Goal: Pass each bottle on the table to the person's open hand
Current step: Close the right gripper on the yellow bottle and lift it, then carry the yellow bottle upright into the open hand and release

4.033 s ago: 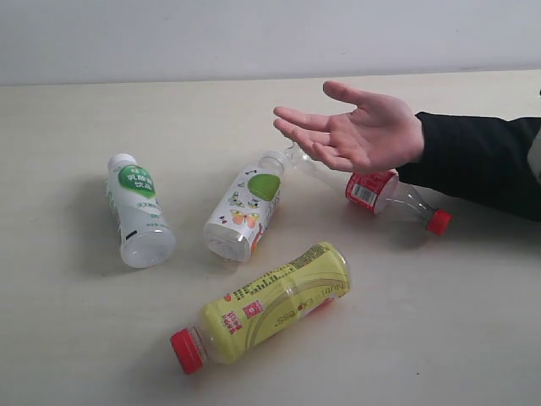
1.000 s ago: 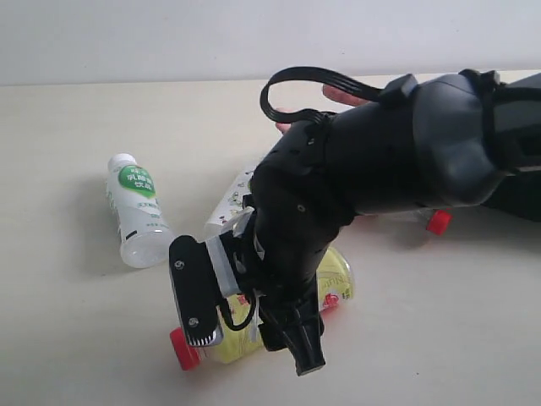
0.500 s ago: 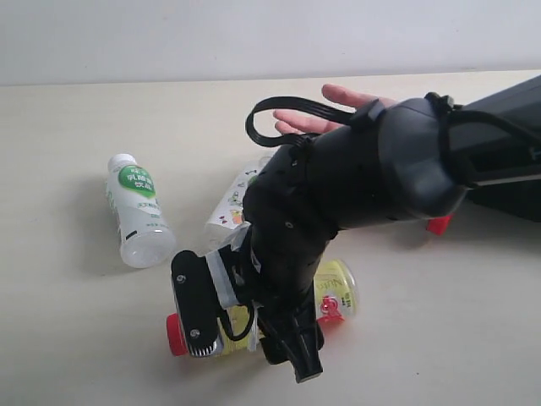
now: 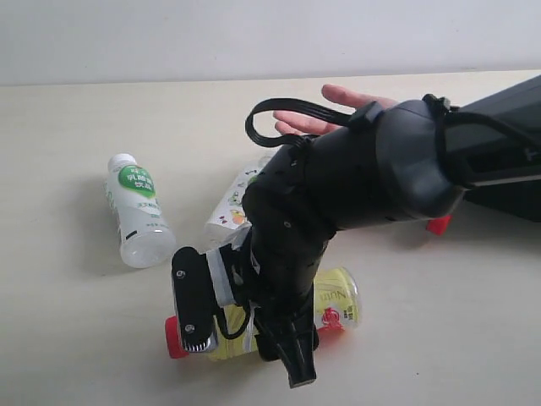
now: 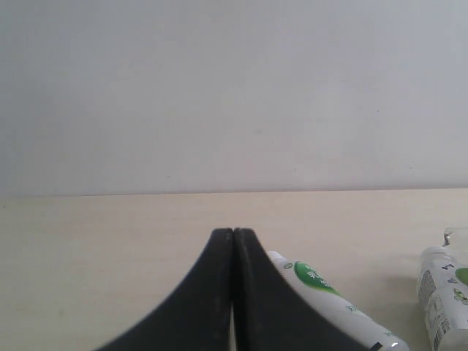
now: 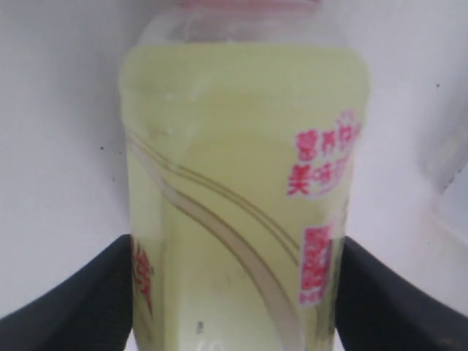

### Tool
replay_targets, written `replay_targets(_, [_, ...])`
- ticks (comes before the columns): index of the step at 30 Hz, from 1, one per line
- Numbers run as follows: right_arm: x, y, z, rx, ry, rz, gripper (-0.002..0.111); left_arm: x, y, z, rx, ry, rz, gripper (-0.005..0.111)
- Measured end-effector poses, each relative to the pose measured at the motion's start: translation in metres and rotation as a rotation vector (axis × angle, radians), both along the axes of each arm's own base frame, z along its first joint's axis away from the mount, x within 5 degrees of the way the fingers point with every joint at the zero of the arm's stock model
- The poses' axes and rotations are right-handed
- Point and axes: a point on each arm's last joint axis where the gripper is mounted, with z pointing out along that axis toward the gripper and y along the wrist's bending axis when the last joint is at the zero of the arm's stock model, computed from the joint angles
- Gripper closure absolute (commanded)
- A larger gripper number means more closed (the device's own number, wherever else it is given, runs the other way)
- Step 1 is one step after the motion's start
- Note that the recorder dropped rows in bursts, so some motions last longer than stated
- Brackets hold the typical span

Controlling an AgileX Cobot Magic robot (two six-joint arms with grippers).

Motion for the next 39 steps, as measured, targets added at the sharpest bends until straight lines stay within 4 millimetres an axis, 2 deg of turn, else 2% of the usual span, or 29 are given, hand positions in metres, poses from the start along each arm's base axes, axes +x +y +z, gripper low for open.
replay_targets(1, [-0.001,0.0,0.0,0.0,0.01,-0.01,0.108,0.0,0.0,0.0,0.0,0.0,0.0,0.107])
replay_targets(5, [-0.007,-0.003,0.004,-0.02,0.074,-0.068,0.108,0.0,0.0,0.0,0.0,0.0,0.0,0.107])
replay_targets(8, [-0.009,-0.005,0.016,0.003,0.077,-0.125,0.108,0.0,0.0,0.0,0.0,0.0,0.0,0.107])
replay_targets(11, [-0.017,-0.01,0.052,0.089,0.095,-0.238,0.108,0.0,0.0,0.0,0.0,0.0,0.0,0.107])
replay_targets(18, [-0.054,-0.038,0.126,0.192,0.257,-0.426,0.108,0.0,0.0,0.0,0.0,0.0,0.0,0.107])
replay_targets(22, [-0.06,-0.053,0.145,0.197,0.228,-0.52,0.108,0.0,0.0,0.0,0.0,0.0,0.0,0.107])
replay_targets(26, [-0.049,-0.071,0.151,0.151,0.06,-0.782,0.108,0.0,0.0,0.0,0.0,0.0,0.0,0.107])
replay_targets(29, [-0.038,-0.084,0.152,0.103,-0.045,-0.888,0.108,0.0,0.0,0.0,0.0,0.0,0.0,0.107])
replay_targets(33, [-0.02,-0.101,0.158,0.087,-0.07,-1.019,0.108,0.0,0.0,0.0,0.0,0.0,0.0,0.107])
replay_targets(39, [0.02,-0.119,0.186,0.187,-0.068,-1.202,0.108,0.0,0.0,0.0,0.0,0.0,0.0,0.107])
